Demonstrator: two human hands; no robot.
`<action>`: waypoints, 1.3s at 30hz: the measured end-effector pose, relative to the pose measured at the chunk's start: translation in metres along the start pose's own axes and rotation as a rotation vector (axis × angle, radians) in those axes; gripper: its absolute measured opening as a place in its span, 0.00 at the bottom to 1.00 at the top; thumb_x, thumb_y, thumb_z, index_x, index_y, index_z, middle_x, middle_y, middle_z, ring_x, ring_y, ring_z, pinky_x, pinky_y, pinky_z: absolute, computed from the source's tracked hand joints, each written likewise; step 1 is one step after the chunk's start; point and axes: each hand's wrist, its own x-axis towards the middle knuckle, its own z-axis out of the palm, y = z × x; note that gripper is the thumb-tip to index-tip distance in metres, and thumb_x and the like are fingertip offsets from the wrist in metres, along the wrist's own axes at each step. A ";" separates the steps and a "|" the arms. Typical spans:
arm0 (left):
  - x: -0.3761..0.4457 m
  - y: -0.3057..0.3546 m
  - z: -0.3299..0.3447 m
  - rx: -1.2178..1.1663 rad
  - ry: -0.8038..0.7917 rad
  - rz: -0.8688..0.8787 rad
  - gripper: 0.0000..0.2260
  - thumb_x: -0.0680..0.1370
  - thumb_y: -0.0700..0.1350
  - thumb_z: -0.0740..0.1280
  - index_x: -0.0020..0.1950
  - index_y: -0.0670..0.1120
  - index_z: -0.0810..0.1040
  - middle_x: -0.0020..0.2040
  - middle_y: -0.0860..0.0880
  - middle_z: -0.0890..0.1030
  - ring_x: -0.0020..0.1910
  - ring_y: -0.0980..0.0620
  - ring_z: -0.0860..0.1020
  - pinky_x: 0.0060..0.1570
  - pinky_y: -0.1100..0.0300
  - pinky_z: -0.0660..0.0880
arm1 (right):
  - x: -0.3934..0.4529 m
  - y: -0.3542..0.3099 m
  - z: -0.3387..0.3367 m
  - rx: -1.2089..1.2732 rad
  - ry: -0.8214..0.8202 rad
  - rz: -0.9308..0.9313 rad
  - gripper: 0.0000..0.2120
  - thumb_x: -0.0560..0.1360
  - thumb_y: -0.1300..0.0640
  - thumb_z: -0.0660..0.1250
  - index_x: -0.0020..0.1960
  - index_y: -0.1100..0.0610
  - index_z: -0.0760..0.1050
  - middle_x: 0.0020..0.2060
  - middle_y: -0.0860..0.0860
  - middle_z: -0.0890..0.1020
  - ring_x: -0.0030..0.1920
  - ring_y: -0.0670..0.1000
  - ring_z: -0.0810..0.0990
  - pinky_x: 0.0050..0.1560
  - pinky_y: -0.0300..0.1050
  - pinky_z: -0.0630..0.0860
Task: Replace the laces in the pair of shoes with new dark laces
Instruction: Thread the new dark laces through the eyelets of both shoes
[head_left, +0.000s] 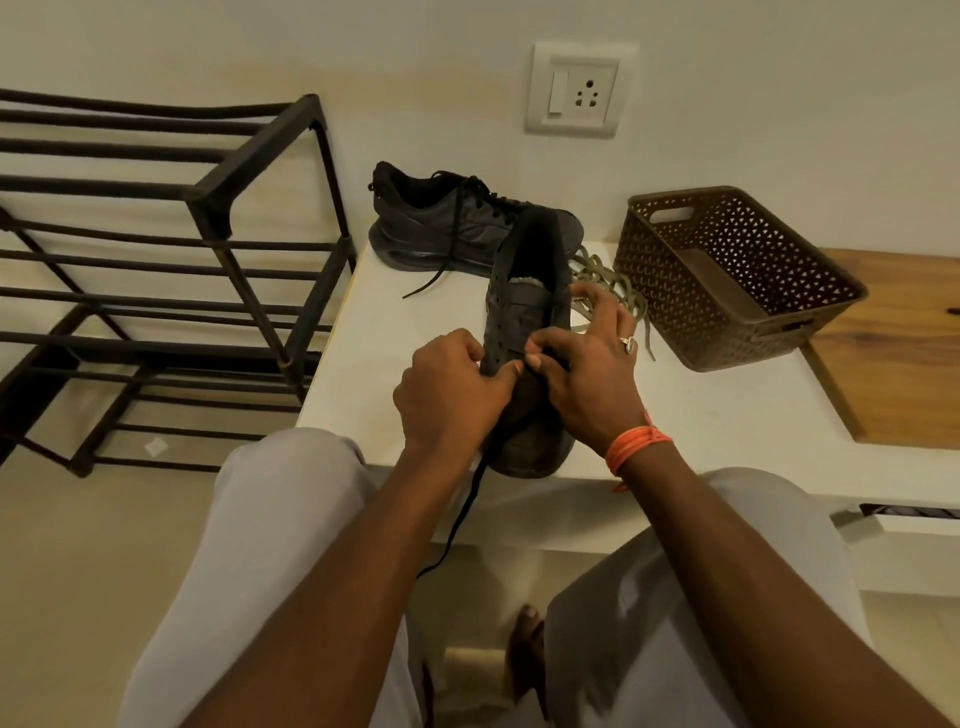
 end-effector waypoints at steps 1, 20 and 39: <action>0.002 0.001 -0.001 -0.014 0.004 0.006 0.16 0.72 0.59 0.71 0.50 0.48 0.80 0.42 0.51 0.81 0.41 0.50 0.79 0.43 0.56 0.78 | 0.000 0.002 0.000 0.021 -0.016 0.007 0.04 0.75 0.53 0.70 0.47 0.51 0.83 0.73 0.54 0.60 0.73 0.58 0.54 0.67 0.62 0.64; -0.006 -0.013 -0.001 -0.215 -0.057 0.014 0.14 0.75 0.49 0.71 0.60 0.47 0.81 0.55 0.50 0.83 0.44 0.55 0.80 0.49 0.62 0.76 | 0.005 0.013 0.011 0.389 -0.145 0.044 0.04 0.73 0.56 0.73 0.47 0.48 0.82 0.76 0.51 0.53 0.76 0.56 0.49 0.71 0.50 0.55; 0.052 0.019 -0.009 0.157 -0.303 -0.077 0.24 0.70 0.66 0.69 0.42 0.44 0.78 0.35 0.47 0.81 0.33 0.50 0.82 0.44 0.52 0.82 | 0.000 -0.002 0.010 0.300 -0.032 0.115 0.02 0.72 0.56 0.73 0.44 0.52 0.83 0.78 0.50 0.53 0.77 0.56 0.46 0.71 0.62 0.54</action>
